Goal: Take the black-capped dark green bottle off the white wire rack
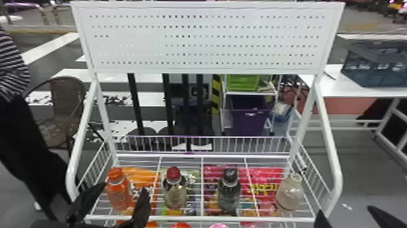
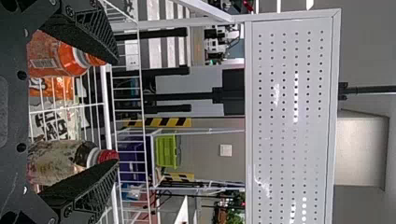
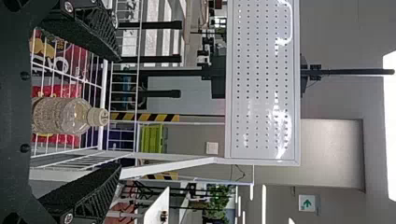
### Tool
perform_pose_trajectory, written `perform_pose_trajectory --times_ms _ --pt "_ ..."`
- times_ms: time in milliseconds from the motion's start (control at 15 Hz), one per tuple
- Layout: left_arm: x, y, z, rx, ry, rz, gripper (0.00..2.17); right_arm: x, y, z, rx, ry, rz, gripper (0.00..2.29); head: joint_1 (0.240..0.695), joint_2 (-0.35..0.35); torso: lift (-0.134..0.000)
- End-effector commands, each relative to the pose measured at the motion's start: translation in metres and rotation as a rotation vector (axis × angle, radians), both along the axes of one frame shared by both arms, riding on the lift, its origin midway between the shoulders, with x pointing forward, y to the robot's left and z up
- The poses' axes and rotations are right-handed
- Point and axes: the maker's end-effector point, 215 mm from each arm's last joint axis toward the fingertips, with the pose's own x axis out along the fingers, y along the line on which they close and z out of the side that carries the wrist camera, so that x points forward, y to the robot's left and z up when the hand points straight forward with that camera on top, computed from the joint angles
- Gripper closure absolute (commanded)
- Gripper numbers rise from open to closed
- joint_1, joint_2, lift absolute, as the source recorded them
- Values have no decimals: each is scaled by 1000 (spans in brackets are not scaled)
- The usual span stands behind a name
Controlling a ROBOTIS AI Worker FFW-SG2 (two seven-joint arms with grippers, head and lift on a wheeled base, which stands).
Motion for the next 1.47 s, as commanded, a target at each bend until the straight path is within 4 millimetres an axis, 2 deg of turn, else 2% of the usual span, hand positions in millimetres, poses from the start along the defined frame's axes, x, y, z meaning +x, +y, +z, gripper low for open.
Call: perform_pose_trajectory --times_ms 0,467,600,867,1133,1200,1400 --pt "0 0 0 0 0 0 144 -1 0 -2 2 3 -1 83 499 0 0" --pt "-1 1 0 3 1 1 144 -1 -1 2 1 -3 -2 83 499 0 0" --pt "-1 0 0 0 1 1 144 -1 -1 -3 1 5 -3 83 499 0 0" --pt "-1 0 -1 0 3 0 144 1 -5 -37 7 25 -13 87 499 0 0" --pt "-1 -1 0 1 1 -3 144 5 0 -71 27 -26 -3 87 499 0 0" --pt "-1 -1 0 1 1 -3 144 6 5 -75 36 -70 9 87 499 0 0" --pt "0 -3 -3 0 10 -6 144 21 27 -106 56 -89 46 90 499 0 0"
